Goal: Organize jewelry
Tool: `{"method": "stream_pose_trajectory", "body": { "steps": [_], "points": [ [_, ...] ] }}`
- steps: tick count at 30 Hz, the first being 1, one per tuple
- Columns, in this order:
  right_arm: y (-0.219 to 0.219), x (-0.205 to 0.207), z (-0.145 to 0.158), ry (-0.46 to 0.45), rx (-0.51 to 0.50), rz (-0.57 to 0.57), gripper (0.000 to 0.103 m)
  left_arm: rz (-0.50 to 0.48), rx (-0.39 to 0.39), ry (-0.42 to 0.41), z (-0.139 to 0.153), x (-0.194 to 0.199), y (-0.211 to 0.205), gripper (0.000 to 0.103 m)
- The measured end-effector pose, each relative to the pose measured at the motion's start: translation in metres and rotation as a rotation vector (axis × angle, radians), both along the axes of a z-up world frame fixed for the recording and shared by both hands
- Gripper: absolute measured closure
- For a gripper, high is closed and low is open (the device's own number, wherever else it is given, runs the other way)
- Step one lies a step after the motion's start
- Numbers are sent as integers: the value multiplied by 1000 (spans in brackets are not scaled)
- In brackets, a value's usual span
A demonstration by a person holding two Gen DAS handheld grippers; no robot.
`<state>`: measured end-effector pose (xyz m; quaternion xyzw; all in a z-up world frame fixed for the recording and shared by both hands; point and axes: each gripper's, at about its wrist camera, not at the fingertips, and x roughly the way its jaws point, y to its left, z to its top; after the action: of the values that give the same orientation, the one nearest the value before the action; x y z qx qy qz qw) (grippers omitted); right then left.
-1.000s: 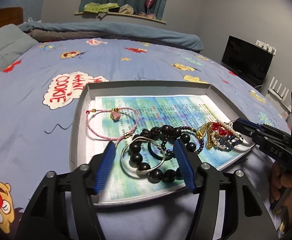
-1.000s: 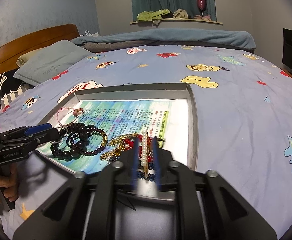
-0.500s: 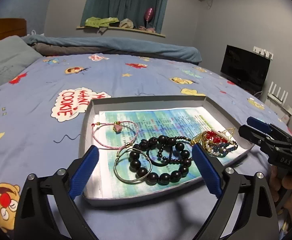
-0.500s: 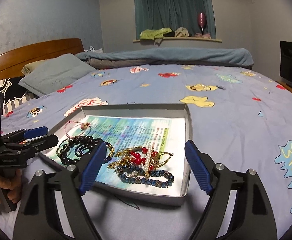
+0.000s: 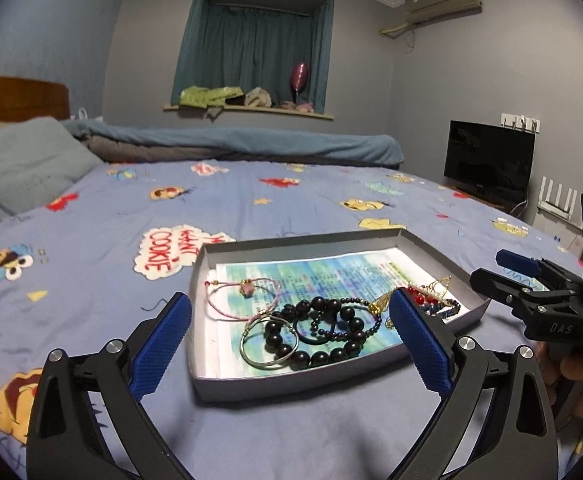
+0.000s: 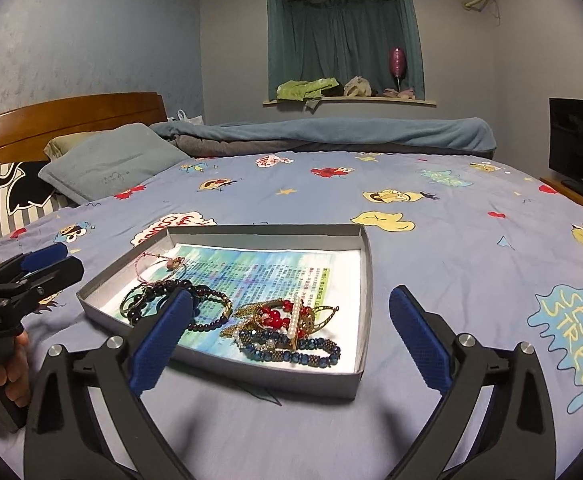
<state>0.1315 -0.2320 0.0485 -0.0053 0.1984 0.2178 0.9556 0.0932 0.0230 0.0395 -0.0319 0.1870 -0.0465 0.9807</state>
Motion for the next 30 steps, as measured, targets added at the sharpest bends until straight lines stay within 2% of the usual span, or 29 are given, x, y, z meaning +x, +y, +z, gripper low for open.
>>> {"method": "stream_pose_trajectory", "body": {
  "steps": [7,17,30],
  "points": [
    [-1,-27,-2,-33,4,16,6,34,-9,31,-11,-13,3,5],
    [2,-50,-5,-62,-8,23,5,39,31,-87,-8,-43,-6,5],
    [4,-54,-6,-71,-17,20,5,33,74,-89,-8,-44,-14,5]
  ]
}}
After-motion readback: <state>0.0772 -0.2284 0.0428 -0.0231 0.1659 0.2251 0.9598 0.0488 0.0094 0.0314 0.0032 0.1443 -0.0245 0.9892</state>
